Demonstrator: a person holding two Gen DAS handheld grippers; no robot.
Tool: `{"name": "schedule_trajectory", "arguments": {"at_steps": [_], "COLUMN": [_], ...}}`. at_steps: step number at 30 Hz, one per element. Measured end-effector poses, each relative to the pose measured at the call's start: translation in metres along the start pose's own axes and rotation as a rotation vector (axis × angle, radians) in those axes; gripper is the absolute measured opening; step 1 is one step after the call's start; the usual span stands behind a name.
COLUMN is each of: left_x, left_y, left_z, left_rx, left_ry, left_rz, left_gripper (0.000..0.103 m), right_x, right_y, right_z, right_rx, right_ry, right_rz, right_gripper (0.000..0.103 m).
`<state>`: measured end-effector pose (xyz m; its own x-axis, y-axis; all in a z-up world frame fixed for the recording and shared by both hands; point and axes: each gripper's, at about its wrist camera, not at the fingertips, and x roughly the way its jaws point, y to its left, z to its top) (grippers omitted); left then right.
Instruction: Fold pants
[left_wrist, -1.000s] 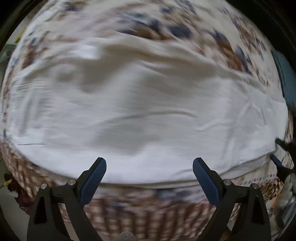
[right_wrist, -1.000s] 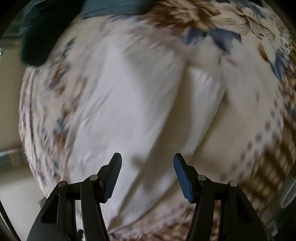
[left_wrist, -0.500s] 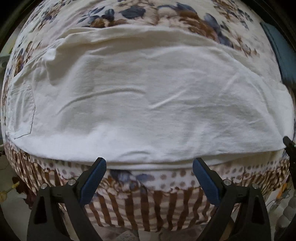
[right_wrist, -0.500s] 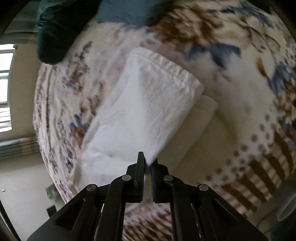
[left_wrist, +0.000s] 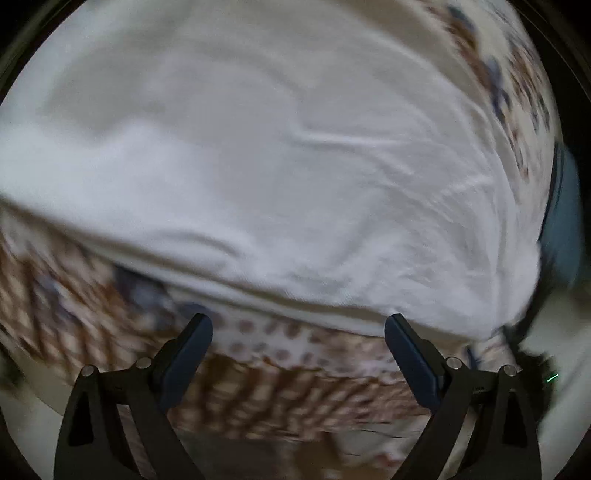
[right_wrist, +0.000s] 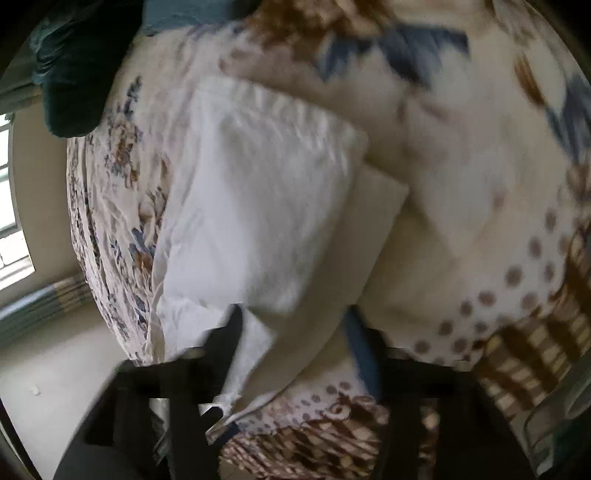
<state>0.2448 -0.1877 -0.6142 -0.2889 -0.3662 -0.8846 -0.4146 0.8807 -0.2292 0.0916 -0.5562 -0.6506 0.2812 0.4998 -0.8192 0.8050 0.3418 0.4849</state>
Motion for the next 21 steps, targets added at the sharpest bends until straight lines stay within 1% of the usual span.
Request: {"name": "schedule_trajectory", "arguments": {"at_steps": [2,3,4,5,6,8,9,10,11,13,14,17,19,21], "left_x": [0.008,0.011,0.014,0.014,0.015,0.006,-0.005,-0.011,-0.005,-0.003,0.0,-0.008,-0.016,-0.019], "left_y": [0.006,0.006,0.004,0.002,0.0,-0.008,-0.012,-0.017,-0.019,-0.026,-0.028,-0.011,-0.011,-0.017], "left_z": [0.004,0.008,0.012,0.014,0.017,0.025,0.03,0.03,0.005,-0.007,-0.011,-0.015,-0.018,-0.021], "left_rx": [-0.074,-0.094,-0.115,-0.13,-0.136,-0.127,-0.118,-0.107,-0.102,-0.104,-0.112,-0.124,-0.121,-0.108], "left_ry": [0.008,0.003,-0.004,-0.01,-0.015,-0.03,-0.04,-0.046,-0.048,-0.047,-0.04,-0.032,-0.033,-0.041], "left_rz": [-0.067,-0.083,-0.105,-0.115,-0.12,-0.118,-0.119,-0.118,-0.123,-0.123,-0.131,-0.135,-0.149,-0.17], "left_gripper": [0.095,0.095,0.092,0.087,0.084,0.077,0.075,0.072,0.066,0.058,0.056,0.051,0.051,0.051], "right_x": [0.007,0.01,0.015,0.019,0.023,0.026,0.025,0.021,0.018,0.015,0.015,0.023,0.019,0.008], "right_y": [-0.005,-0.006,-0.005,-0.004,-0.002,0.005,0.012,0.019,0.022,0.029,0.031,0.029,0.028,0.037], "right_z": [-0.005,-0.006,-0.006,-0.005,-0.006,-0.009,-0.012,-0.015,-0.018,-0.023,-0.023,-0.019,-0.021,-0.025], "right_rx": [0.035,0.045,0.052,0.052,0.056,0.065,0.049,0.023,0.012,-0.007,-0.012,0.019,0.046,0.003], "right_ry": [0.014,0.015,0.014,0.012,0.006,-0.021,-0.034,-0.052,-0.066,-0.075,-0.076,-0.053,-0.063,-0.091], "right_rz": [0.04,0.062,0.072,0.074,0.101,0.125,0.137,0.128,0.13,0.149,0.149,0.134,0.166,0.191], "right_gripper": [0.065,0.065,0.065,0.065,0.064,0.042,0.023,0.022,0.022,0.022,0.022,0.022,0.023,0.023]}}
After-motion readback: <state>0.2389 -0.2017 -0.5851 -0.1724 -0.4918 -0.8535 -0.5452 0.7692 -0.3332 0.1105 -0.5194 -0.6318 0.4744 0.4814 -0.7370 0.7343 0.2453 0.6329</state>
